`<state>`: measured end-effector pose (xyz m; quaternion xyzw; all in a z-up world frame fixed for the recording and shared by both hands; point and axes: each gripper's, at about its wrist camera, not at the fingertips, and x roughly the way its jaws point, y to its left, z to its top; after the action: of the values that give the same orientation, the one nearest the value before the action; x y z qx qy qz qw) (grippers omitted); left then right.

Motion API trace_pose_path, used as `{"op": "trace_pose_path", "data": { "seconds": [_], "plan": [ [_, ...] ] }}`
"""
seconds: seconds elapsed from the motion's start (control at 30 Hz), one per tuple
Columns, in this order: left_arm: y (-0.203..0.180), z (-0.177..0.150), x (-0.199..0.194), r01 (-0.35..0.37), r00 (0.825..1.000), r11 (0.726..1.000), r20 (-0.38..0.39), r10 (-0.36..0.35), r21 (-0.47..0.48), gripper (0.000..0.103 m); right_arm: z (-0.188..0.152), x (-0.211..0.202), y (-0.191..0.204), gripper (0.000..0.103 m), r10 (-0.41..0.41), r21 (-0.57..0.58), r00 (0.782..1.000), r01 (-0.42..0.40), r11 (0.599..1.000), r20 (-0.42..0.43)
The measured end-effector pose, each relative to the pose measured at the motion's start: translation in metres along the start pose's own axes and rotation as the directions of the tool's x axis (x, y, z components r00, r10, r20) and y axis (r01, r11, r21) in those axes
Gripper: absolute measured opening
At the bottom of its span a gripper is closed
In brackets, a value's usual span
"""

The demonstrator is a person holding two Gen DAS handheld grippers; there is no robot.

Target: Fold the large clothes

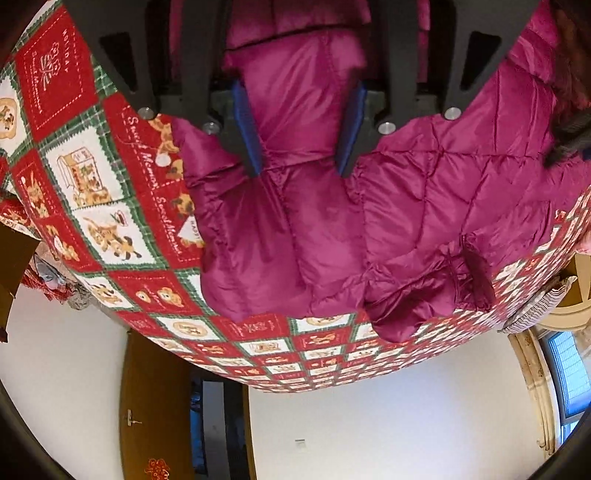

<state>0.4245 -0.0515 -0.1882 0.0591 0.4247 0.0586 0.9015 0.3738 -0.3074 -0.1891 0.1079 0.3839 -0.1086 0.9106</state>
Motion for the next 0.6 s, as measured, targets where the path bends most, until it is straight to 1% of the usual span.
{"op": "trace_pose_path", "data": {
  "seconds": [0.03,0.1,0.13,0.2,0.23,0.3,0.37,0.4,0.43,0.47,0.5,0.53,0.57,0.6],
  "plan": [
    [0.001,-0.003,0.003,0.014,1.000,1.000,0.006,-0.014,-0.012,0.102,-0.002,-0.001,0.001,0.050,0.002,0.000,1.000,-0.002,1.000,0.002],
    [0.002,-0.001,0.003,0.019,1.000,1.000,0.009,-0.019,-0.018,0.102,-0.003,-0.002,0.003,0.051,0.002,-0.004,1.000,-0.002,1.000,0.007],
    [0.002,-0.001,0.004,0.023,1.000,1.000,0.006,-0.023,-0.017,0.102,-0.004,-0.003,0.004,0.056,0.005,-0.004,1.000,-0.004,1.000,0.009],
    [0.007,-0.001,0.001,0.056,0.998,0.998,0.007,-0.056,-0.028,0.102,-0.004,-0.003,0.006,0.066,0.030,-0.015,1.000,-0.030,0.999,0.007],
    [0.013,0.000,-0.003,0.074,0.997,0.997,0.012,-0.074,-0.033,0.102,-0.005,-0.004,0.008,0.068,0.030,-0.022,1.000,-0.030,0.999,0.006],
    [0.032,0.001,-0.017,0.093,0.995,0.992,0.054,-0.088,-0.084,0.102,-0.005,-0.004,0.011,0.069,0.022,-0.033,1.000,-0.021,0.999,0.007],
    [0.062,0.003,-0.034,0.103,0.990,0.983,0.116,-0.086,-0.151,0.102,-0.005,-0.003,0.012,0.069,0.017,-0.037,1.000,-0.017,0.999,0.006],
    [0.083,0.004,-0.040,0.092,0.988,0.977,0.140,-0.066,-0.192,0.102,-0.005,-0.003,0.012,0.069,0.017,-0.037,1.000,-0.016,0.999,0.006],
    [0.101,0.007,-0.041,0.070,0.988,0.971,0.147,-0.037,-0.228,0.102,-0.005,-0.003,0.012,0.069,0.017,-0.037,1.000,-0.017,0.999,0.006],
    [0.128,0.009,-0.042,0.031,0.989,0.958,0.147,0.012,-0.285,0.102,-0.005,-0.003,0.012,0.069,0.017,-0.037,1.000,-0.016,0.999,0.006],
    [0.147,0.010,-0.040,0.002,0.989,0.946,0.141,0.046,-0.325,0.102,-0.005,-0.003,0.012,0.069,0.016,-0.038,1.000,-0.015,0.999,0.006],
    [0.175,0.011,-0.036,-0.045,0.987,0.921,0.123,0.099,-0.387,0.102,-0.005,-0.003,0.012,0.069,0.014,-0.039,1.000,-0.014,0.999,0.006],
    [0.203,0.010,-0.028,-0.095,0.985,0.888,0.085,0.148,-0.449,0.102,-0.005,-0.002,0.013,0.069,0.013,-0.040,1.000,-0.013,0.999,0.006],
    [0.223,0.009,-0.021,-0.127,0.983,0.861,0.051,0.174,-0.492,0.102,-0.004,-0.002,0.013,0.069,0.011,-0.042,1.000,-0.010,0.999,0.006]
  ]
}}
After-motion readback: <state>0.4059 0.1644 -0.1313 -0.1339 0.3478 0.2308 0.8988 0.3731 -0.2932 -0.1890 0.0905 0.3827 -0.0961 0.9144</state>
